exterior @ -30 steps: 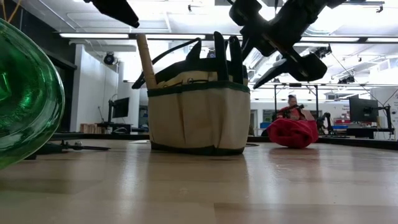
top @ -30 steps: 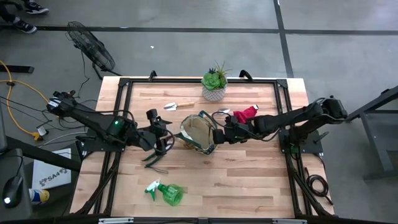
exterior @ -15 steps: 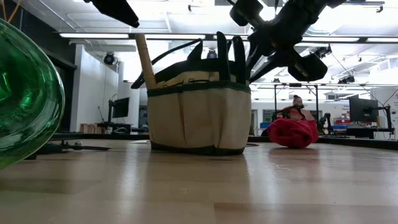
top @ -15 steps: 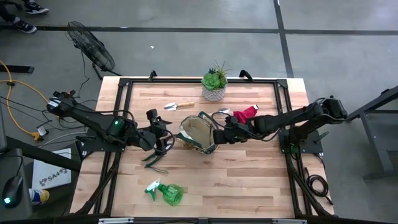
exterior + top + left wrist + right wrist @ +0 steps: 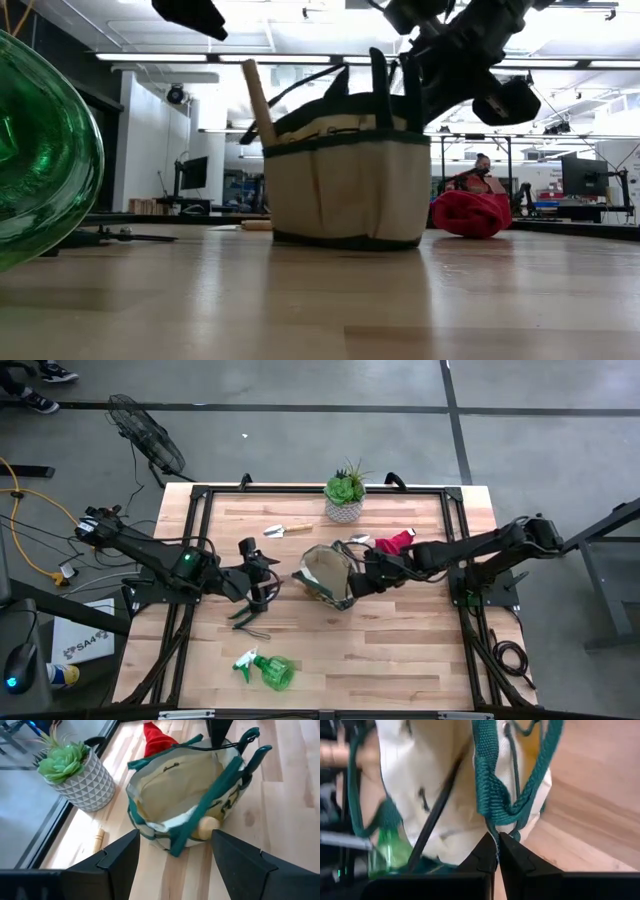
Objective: Pick & Place Garden tools in Gardening bag
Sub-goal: Adjust the brown gardening bag
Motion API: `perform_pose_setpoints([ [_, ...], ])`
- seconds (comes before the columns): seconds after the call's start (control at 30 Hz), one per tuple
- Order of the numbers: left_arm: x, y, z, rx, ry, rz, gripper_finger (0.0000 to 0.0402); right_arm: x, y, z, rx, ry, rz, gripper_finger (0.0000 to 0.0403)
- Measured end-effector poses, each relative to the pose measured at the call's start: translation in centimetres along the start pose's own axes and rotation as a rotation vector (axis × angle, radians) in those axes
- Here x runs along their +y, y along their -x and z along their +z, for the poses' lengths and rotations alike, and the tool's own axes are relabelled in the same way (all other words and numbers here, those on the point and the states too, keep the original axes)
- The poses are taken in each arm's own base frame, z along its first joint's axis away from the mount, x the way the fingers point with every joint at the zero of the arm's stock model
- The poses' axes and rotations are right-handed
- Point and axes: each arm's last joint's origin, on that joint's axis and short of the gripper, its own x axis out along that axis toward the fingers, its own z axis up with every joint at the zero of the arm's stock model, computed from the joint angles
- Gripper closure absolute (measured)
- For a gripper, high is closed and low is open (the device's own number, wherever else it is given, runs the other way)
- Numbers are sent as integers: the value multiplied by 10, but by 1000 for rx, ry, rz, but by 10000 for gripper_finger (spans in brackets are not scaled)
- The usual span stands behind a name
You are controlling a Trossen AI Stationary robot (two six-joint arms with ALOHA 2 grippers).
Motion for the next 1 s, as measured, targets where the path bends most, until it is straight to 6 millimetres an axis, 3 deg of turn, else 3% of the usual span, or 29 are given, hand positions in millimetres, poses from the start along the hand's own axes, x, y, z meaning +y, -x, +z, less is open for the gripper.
perform_pose_setpoints([
  [0.3, -2, 0, 4, -26, 38, -41, 163, -8, 9, 11, 111, 53, -5, 398],
  [0.67, -3, 0, 7, -55, 69, -55, 163, -25, 43, 28, 76, 56, -51, 398],
  [1.0, -4, 0, 10, -80, 84, -89, 163, -37, 47, 47, 88, 54, -81, 398],
])
